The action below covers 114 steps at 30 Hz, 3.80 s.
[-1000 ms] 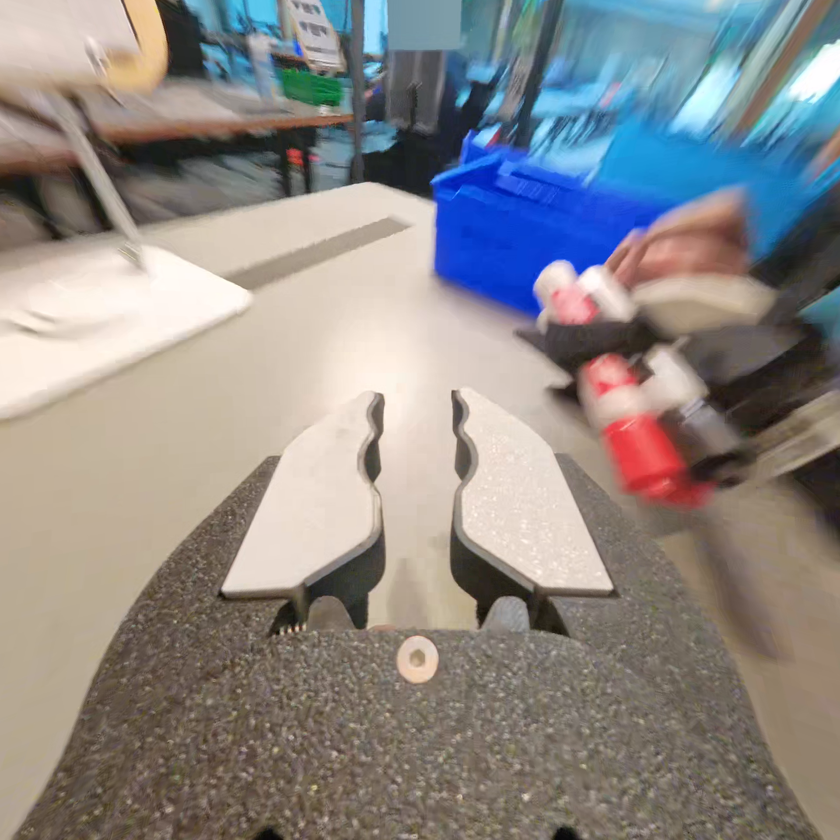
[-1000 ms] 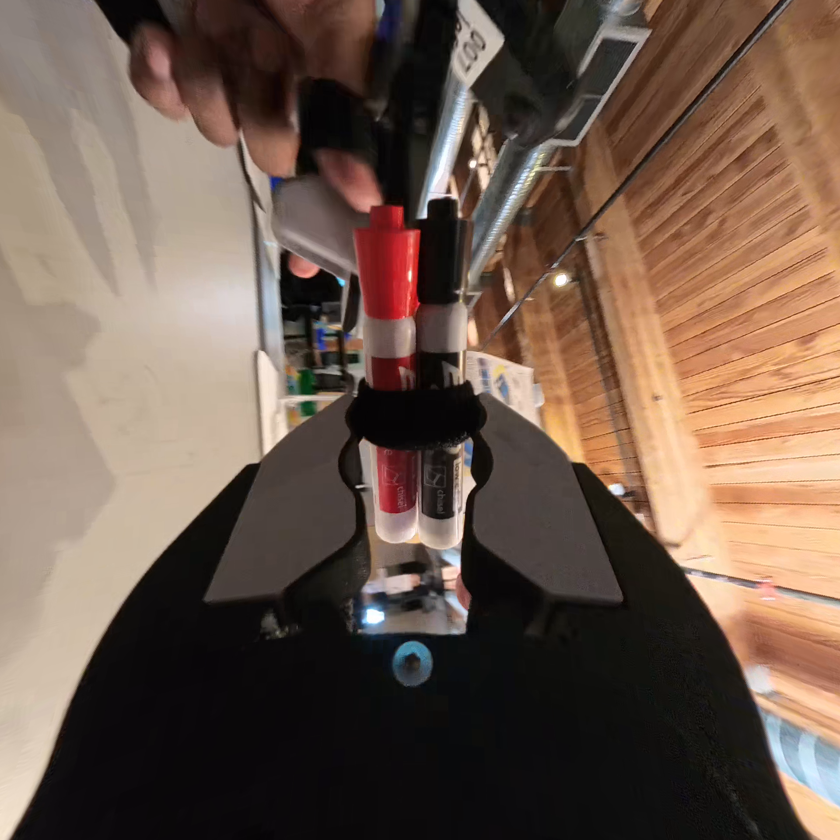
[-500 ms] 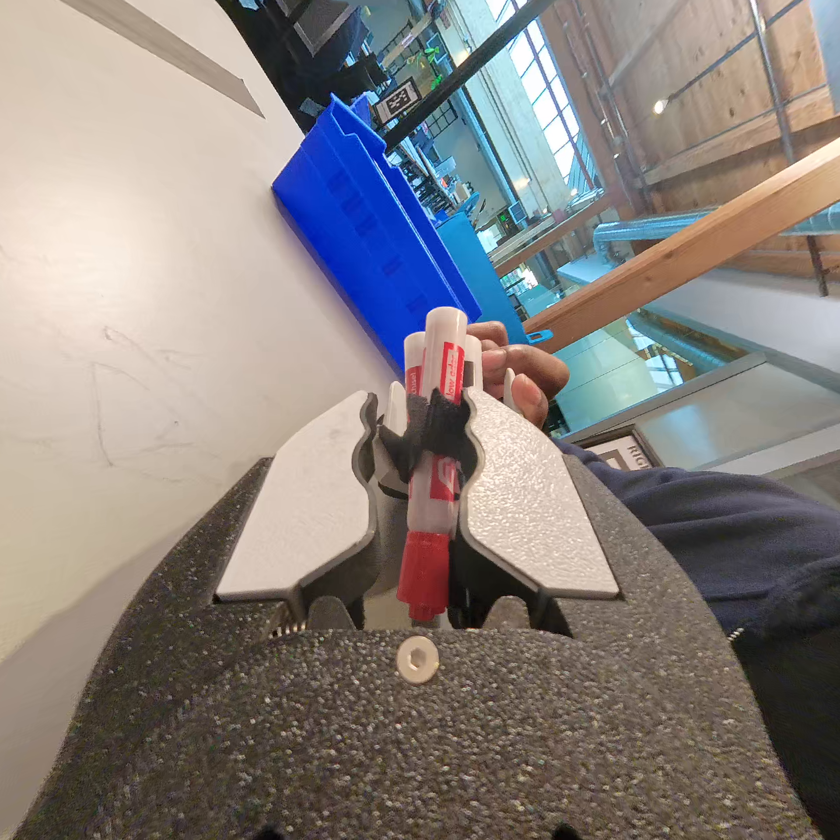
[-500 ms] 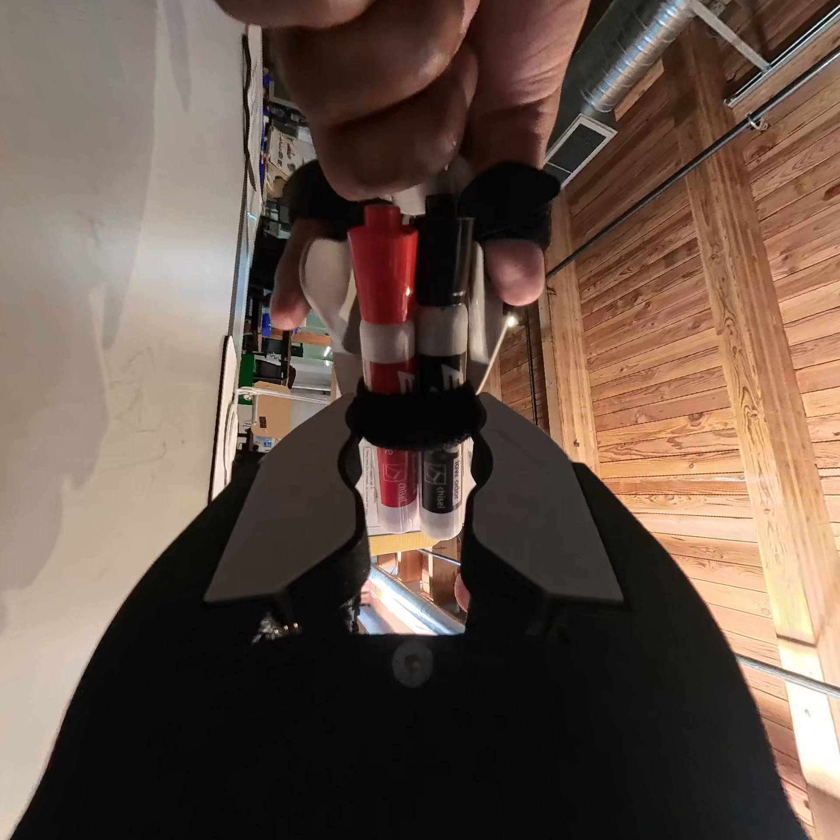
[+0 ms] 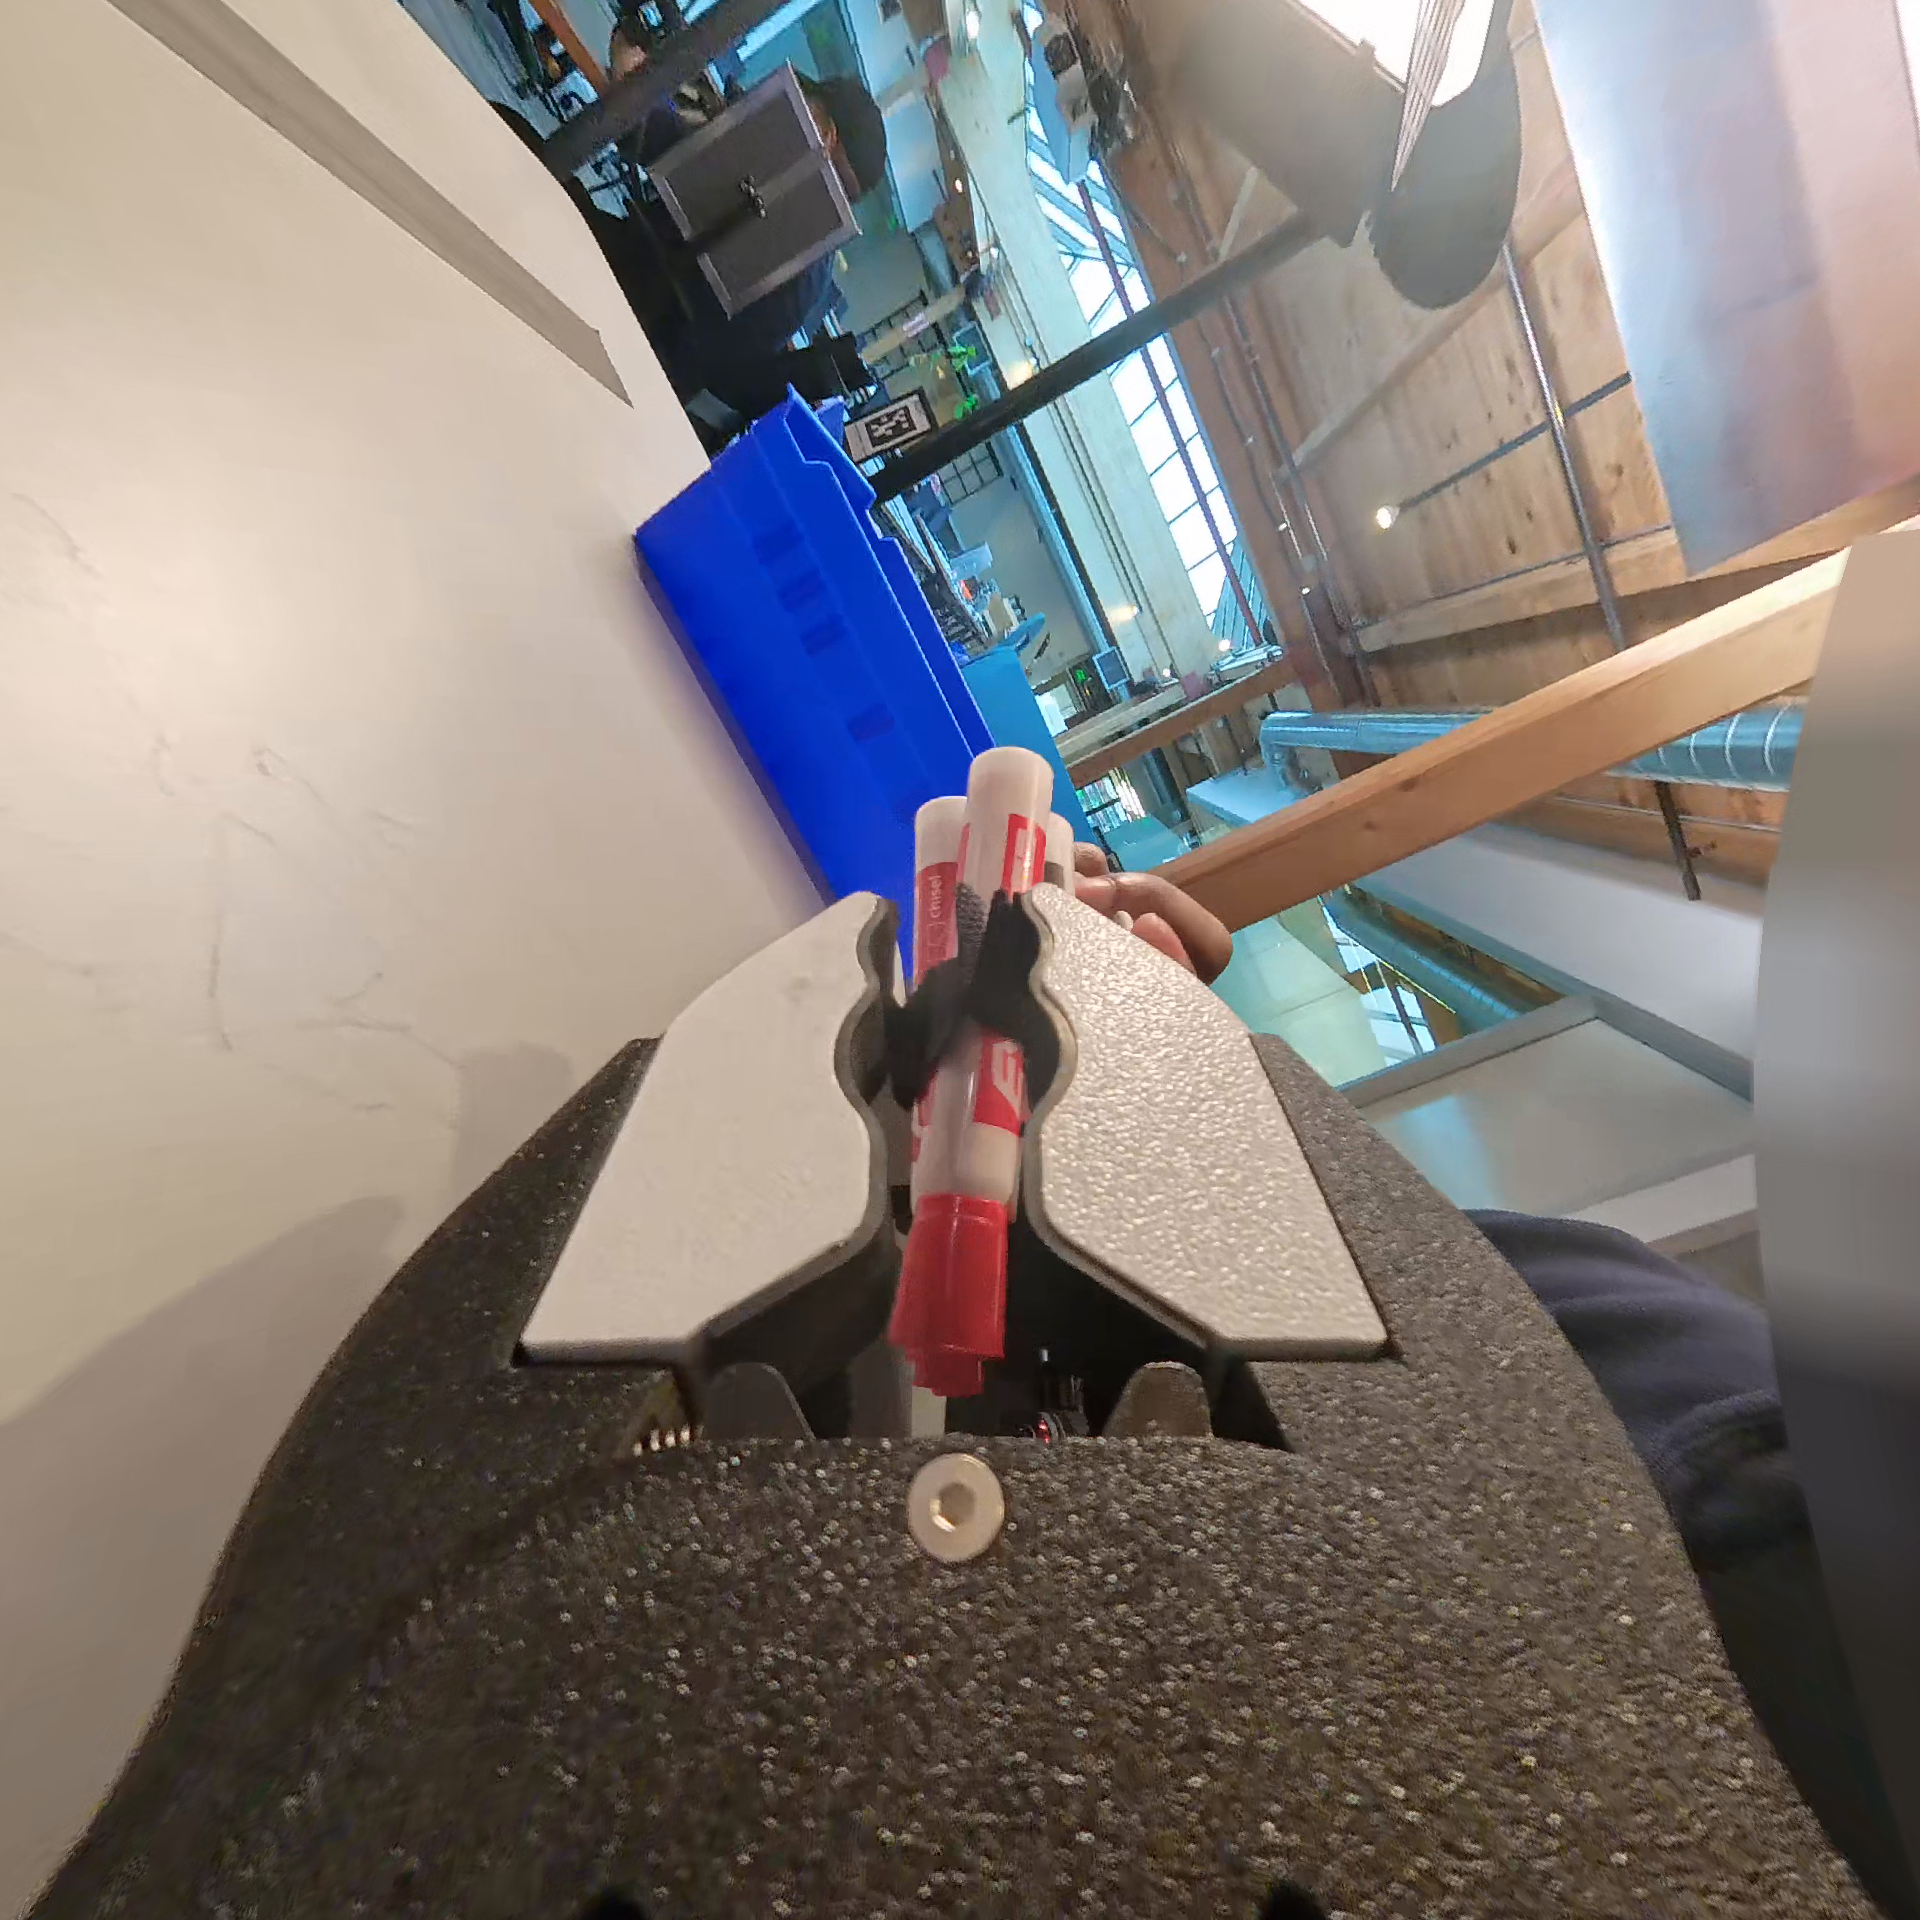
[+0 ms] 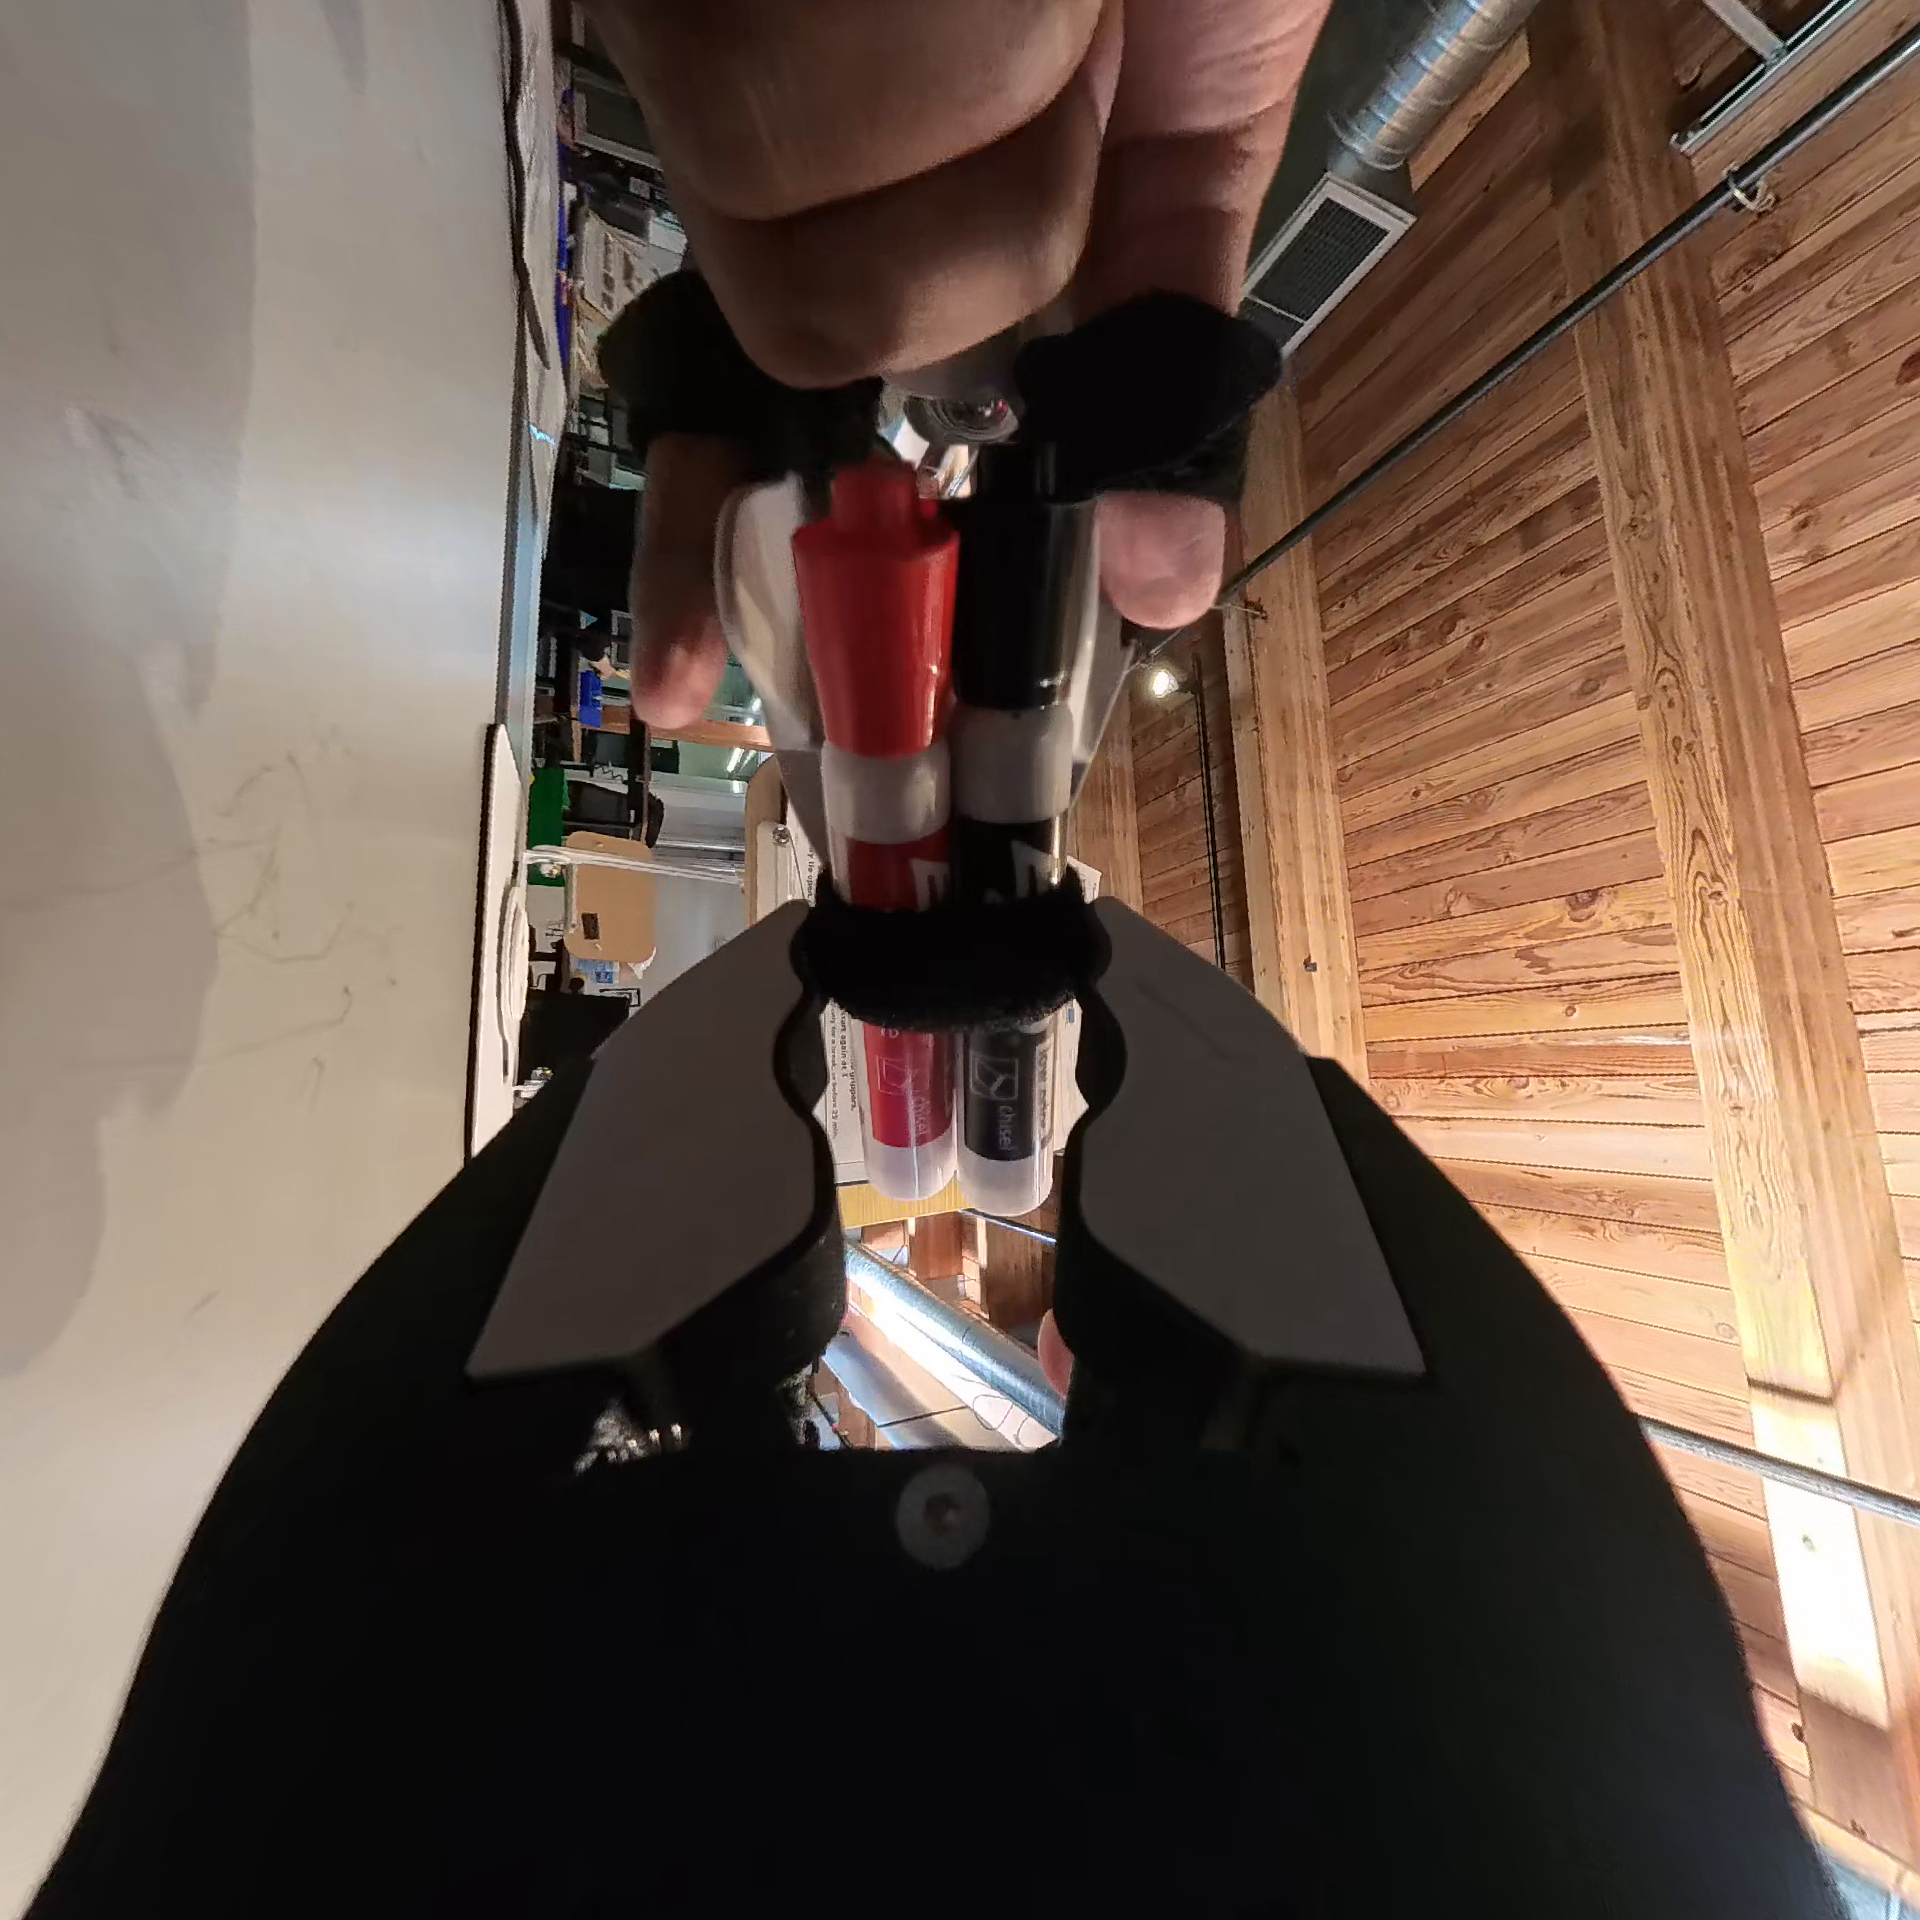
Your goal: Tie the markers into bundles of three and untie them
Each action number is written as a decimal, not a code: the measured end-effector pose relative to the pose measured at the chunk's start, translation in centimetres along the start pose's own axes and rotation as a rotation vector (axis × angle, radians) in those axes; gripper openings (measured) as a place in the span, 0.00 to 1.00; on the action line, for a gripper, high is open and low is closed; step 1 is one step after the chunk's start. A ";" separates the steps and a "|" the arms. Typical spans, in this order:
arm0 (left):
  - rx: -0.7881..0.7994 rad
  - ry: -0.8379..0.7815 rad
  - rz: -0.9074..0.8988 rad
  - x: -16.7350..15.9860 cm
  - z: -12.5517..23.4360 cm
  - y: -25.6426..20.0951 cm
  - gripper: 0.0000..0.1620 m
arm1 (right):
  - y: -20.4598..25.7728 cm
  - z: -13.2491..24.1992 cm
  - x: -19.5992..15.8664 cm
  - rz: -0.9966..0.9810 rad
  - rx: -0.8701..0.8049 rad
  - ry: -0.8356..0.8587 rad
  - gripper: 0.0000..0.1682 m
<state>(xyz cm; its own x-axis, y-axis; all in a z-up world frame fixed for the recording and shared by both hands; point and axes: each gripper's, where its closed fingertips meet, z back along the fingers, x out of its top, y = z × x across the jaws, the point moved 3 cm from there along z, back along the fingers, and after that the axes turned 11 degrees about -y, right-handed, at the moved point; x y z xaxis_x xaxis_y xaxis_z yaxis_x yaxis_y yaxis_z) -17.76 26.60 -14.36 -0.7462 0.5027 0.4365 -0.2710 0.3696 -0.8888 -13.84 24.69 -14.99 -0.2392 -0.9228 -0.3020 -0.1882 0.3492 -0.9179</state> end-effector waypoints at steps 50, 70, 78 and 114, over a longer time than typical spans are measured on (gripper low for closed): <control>-0.246 0.630 -1.316 -6.2 1.6 0.8 0.02 | -0.4 4.4 0.0 -1.424 0.611 -0.266 0.19; -0.219 0.549 -1.095 -3.8 2.6 1.5 0.28 | 3.0 4.0 0.4 -1.480 0.785 -0.203 0.22; -0.115 0.435 -1.032 -0.5 3.1 2.8 0.25 | 3.4 3.4 0.5 -1.706 0.971 -0.245 0.24; -0.087 0.269 -0.927 1.1 2.6 2.3 0.16 | -3.5 22.8 -28.8 -1.631 0.141 1.135 0.02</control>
<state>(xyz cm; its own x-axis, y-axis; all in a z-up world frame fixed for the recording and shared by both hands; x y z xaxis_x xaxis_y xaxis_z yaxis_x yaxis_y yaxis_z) -20.79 25.96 -16.32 -0.0917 0.1400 0.9859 -0.6276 0.7606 -0.1664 15.42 46.35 -8.97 -0.3470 0.2275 0.9098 -0.7658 -0.6288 -0.1349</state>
